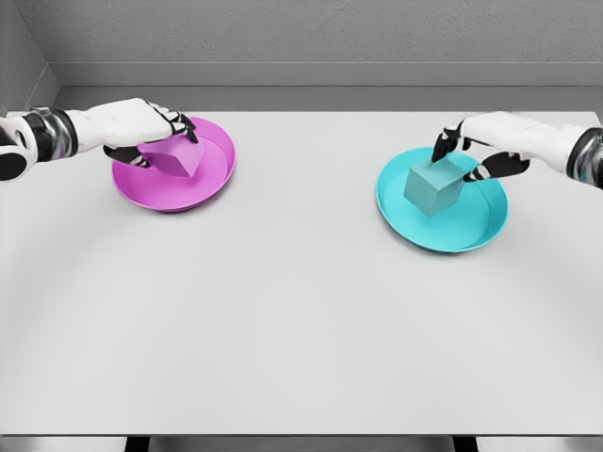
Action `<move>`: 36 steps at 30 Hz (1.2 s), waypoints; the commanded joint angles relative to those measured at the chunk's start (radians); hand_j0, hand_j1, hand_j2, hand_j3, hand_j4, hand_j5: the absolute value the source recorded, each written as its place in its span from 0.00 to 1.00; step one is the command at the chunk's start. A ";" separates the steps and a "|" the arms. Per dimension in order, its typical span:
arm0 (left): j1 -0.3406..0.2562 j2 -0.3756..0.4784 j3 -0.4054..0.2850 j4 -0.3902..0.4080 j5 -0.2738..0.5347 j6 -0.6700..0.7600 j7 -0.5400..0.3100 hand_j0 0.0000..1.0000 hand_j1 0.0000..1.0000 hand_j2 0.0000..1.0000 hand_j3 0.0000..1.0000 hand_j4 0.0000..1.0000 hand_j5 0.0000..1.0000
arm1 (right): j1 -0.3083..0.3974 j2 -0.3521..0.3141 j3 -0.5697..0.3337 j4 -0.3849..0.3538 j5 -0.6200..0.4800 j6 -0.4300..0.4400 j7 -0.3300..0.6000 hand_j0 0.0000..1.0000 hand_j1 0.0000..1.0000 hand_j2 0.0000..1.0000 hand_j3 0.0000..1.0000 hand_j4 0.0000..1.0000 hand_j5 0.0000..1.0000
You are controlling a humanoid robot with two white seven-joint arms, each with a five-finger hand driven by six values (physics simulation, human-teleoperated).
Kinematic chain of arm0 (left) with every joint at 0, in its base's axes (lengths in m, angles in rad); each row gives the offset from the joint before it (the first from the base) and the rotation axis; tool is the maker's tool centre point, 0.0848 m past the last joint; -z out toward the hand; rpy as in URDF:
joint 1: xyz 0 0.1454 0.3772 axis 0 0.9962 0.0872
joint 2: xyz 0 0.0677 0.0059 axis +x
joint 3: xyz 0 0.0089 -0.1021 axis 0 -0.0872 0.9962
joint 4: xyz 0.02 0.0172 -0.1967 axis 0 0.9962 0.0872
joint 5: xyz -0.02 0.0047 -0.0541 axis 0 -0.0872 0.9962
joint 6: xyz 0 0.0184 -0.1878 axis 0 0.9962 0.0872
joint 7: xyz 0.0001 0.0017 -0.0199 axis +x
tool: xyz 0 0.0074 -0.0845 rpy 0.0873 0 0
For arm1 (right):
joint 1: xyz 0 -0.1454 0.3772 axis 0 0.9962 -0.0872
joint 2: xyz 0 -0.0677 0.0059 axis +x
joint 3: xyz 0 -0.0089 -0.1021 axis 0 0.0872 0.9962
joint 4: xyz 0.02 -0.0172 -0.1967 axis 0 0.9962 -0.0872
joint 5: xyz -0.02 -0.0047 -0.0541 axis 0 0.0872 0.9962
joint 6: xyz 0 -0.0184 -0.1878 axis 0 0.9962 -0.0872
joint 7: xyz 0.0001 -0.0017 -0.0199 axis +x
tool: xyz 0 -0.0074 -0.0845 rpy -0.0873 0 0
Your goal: Place the blocks in the corresponding plates according to their colors
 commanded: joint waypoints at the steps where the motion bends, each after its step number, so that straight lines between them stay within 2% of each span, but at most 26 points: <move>1: 0.000 -0.005 0.002 0.012 -0.004 0.002 0.000 1.00 1.00 1.00 1.00 1.00 1.00 | 0.002 0.010 0.011 0.023 0.001 0.006 0.000 0.58 0.58 0.58 0.58 0.58 0.58; 2: 0.000 -0.007 0.002 0.012 -0.005 0.002 0.000 1.00 1.00 1.00 1.00 1.00 1.00 | 0.002 0.010 0.011 0.023 0.001 0.006 0.000 0.83 0.83 0.83 0.83 0.83 0.83; 3: 0.000 -0.007 0.002 0.012 -0.007 0.002 0.000 1.00 1.00 1.00 1.00 1.00 1.00 | 0.002 0.008 0.010 0.020 0.001 0.006 0.000 1.00 1.00 1.00 1.00 1.00 1.00; 12: -0.006 0.007 0.007 0.009 -0.002 0.002 0.004 1.00 1.00 1.00 1.00 1.00 1.00 | 0.002 -0.009 -0.003 -0.004 0.004 -0.019 -0.002 1.00 1.00 1.00 1.00 1.00 1.00; 14: -0.003 0.014 0.033 0.001 0.027 0.002 0.009 1.00 1.00 1.00 1.00 1.00 1.00 | 0.014 -0.010 -0.044 -0.009 0.003 -0.072 -0.002 1.00 1.00 1.00 1.00 1.00 1.00; 16: 0.011 0.091 0.048 -0.036 0.111 0.002 0.010 1.00 1.00 1.00 1.00 1.00 1.00 | 0.028 -0.028 -0.081 -0.009 -0.002 -0.149 -0.002 1.00 1.00 1.00 1.00 1.00 1.00; 19: 0.020 0.131 0.070 -0.054 0.174 0.002 0.010 1.00 1.00 1.00 1.00 1.00 1.00 | 0.092 -0.050 -0.170 -0.026 -0.005 -0.236 -0.003 1.00 1.00 1.00 1.00 1.00 1.00; 22: 0.078 0.202 0.091 -0.113 0.283 0.002 0.007 1.00 1.00 1.00 1.00 1.00 1.00 | 0.172 -0.082 -0.234 -0.064 -0.006 -0.292 -0.003 1.00 1.00 1.00 1.00 1.00 1.00; 27: 0.113 0.249 0.109 -0.151 0.311 0.002 0.009 1.00 1.00 1.00 1.00 1.00 1.00 | 0.275 -0.104 -0.303 -0.072 -0.006 -0.373 -0.008 1.00 1.00 1.00 1.00 1.00 1.00; 30: 0.187 0.292 0.158 -0.199 0.311 0.002 0.003 1.00 1.00 1.00 1.00 1.00 1.00 | 0.296 -0.104 -0.303 -0.090 -0.005 -0.374 -0.008 1.00 1.00 1.00 1.00 1.00 1.00; 34: 0.232 0.326 0.165 -0.261 0.307 0.002 0.000 1.00 1.00 1.00 1.00 1.00 1.00 | 0.298 -0.110 -0.303 -0.097 -0.005 -0.373 -0.008 1.00 1.00 1.00 1.00 1.00 1.00; 36: 0.235 0.332 0.166 -0.271 0.309 0.002 0.000 1.00 1.00 1.00 1.00 1.00 1.00 | 0.298 -0.110 -0.302 -0.097 -0.005 -0.371 -0.008 1.00 1.00 1.00 1.00 1.00 1.00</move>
